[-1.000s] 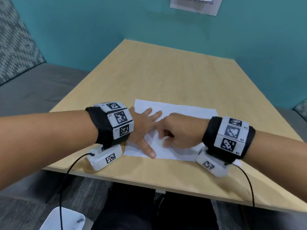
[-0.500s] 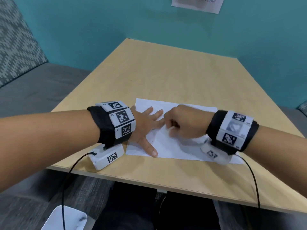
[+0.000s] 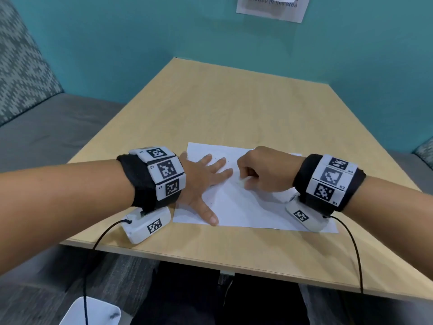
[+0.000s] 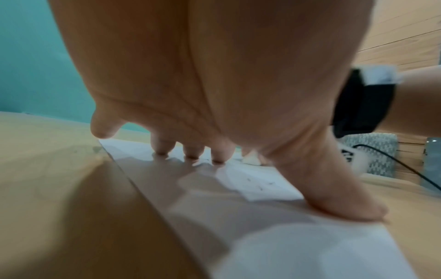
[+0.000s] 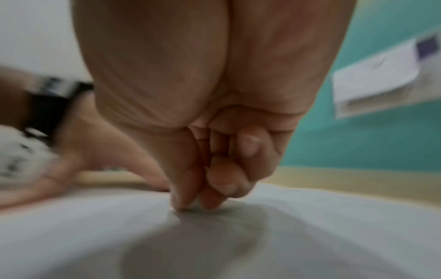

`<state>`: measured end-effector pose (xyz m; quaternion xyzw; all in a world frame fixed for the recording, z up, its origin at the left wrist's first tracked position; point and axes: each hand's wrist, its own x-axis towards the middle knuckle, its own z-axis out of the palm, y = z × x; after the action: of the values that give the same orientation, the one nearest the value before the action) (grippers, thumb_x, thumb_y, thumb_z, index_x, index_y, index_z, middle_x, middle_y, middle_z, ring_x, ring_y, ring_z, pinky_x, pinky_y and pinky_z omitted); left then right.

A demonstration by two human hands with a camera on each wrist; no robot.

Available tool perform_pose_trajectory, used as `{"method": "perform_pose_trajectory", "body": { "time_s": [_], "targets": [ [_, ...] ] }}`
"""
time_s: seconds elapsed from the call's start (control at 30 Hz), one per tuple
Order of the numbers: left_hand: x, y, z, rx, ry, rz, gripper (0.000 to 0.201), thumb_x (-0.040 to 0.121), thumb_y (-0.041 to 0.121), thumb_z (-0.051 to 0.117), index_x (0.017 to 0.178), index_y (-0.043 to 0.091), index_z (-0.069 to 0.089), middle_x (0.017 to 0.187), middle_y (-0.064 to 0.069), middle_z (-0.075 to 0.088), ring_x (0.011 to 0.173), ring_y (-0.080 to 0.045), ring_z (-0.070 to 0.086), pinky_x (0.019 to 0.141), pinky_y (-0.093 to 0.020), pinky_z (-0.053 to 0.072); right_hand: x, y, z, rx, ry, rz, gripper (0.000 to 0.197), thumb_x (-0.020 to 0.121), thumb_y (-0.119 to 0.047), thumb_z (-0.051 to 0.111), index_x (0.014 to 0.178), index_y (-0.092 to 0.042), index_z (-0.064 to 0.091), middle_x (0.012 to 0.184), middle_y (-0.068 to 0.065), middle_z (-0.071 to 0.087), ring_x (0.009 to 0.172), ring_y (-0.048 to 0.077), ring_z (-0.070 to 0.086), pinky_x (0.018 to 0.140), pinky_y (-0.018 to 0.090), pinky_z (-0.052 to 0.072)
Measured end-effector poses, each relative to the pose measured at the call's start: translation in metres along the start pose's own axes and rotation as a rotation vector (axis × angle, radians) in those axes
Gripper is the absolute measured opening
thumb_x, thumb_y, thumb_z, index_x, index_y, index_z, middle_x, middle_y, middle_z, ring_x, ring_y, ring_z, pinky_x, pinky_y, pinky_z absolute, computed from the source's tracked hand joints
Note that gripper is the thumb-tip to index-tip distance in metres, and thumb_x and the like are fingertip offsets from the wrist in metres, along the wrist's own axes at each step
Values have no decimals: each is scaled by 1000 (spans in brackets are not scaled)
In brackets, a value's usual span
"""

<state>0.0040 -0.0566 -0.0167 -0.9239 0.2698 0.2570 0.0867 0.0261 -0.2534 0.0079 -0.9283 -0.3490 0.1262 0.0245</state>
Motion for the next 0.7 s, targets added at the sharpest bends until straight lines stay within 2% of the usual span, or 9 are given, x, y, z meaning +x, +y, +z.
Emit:
{"method": "perform_pose_trajectory", "body": {
  "time_s": [0.07, 0.13, 0.2, 0.27, 0.37, 0.43, 0.53, 0.6, 0.7],
  "targets": [
    [0, 3, -2, 18, 13, -15, 123, 72, 82, 59, 155, 35, -18, 164, 7, -25, 152, -22, -18, 115, -68, 1, 2, 12, 1, 7, 17, 53, 4, 82, -16, 64, 84, -12, 63, 65, -12, 52, 66, 17, 49, 56, 20, 37],
    [3, 7, -4, 21, 34, 4, 120, 74, 81, 58, 157, 33, -15, 165, 6, -22, 152, -22, -15, 115, -68, 2, 3, 14, 6, 10, 10, 31, 3, 82, -15, 63, 82, -12, 62, 65, -12, 51, 63, 13, 48, 57, 22, 37],
    [7, 11, -4, -11, 41, 35, 116, 76, 81, 55, 156, 36, -16, 165, 5, -22, 153, -24, -13, 114, -70, 4, 3, 10, 7, 14, 27, 17, 3, 82, -15, 63, 80, -13, 61, 63, -13, 49, 60, 11, 45, 54, 20, 33],
    [12, 11, -3, -31, 58, 50, 113, 76, 81, 56, 154, 41, -16, 165, 4, -22, 153, -27, -12, 113, -71, 6, 0, 5, 4, 34, 39, 23, 3, 82, -15, 63, 80, -15, 60, 64, -11, 50, 62, 14, 47, 55, 21, 34],
    [11, 11, -3, -71, 47, 57, 105, 75, 78, 60, 155, 46, -1, 164, 3, -24, 152, -30, -17, 112, -73, 3, -13, -18, 11, 86, -50, -88, 10, 81, -15, 62, 79, -22, 56, 72, -3, 60, 63, 12, 50, 59, 23, 38],
    [10, 12, -3, -84, 38, 69, 102, 74, 77, 63, 155, 47, 7, 164, 2, -26, 151, -32, -20, 111, -74, 2, -16, -27, 16, 100, -106, -145, 20, 81, -14, 61, 73, -27, 49, 72, -1, 61, 62, 11, 49, 57, 22, 37],
    [8, 14, -6, -49, 19, 60, 112, 73, 77, 64, 155, 45, -7, 163, 4, -27, 151, -31, -20, 111, -74, 3, -5, -9, 4, 22, -31, -47, 16, 82, -13, 61, 76, -24, 51, 65, -12, 50, 59, 5, 44, 61, 23, 34],
    [8, 14, -7, -45, 17, 49, 116, 73, 77, 64, 154, 44, -12, 163, 5, -27, 151, -30, -20, 112, -74, 2, -4, -4, 0, 20, 6, -10, 12, 81, -13, 61, 77, -22, 54, 64, -14, 48, 59, 6, 45, 63, 26, 35],
    [6, 14, -7, -76, 17, 70, 104, 74, 75, 65, 155, 48, 6, 163, 2, -29, 150, -31, -23, 111, -75, -1, -16, -31, 10, 105, -102, -128, 17, 80, -12, 60, 73, -24, 50, 67, -6, 56, 61, 13, 49, 58, 25, 40]
  ]
}}
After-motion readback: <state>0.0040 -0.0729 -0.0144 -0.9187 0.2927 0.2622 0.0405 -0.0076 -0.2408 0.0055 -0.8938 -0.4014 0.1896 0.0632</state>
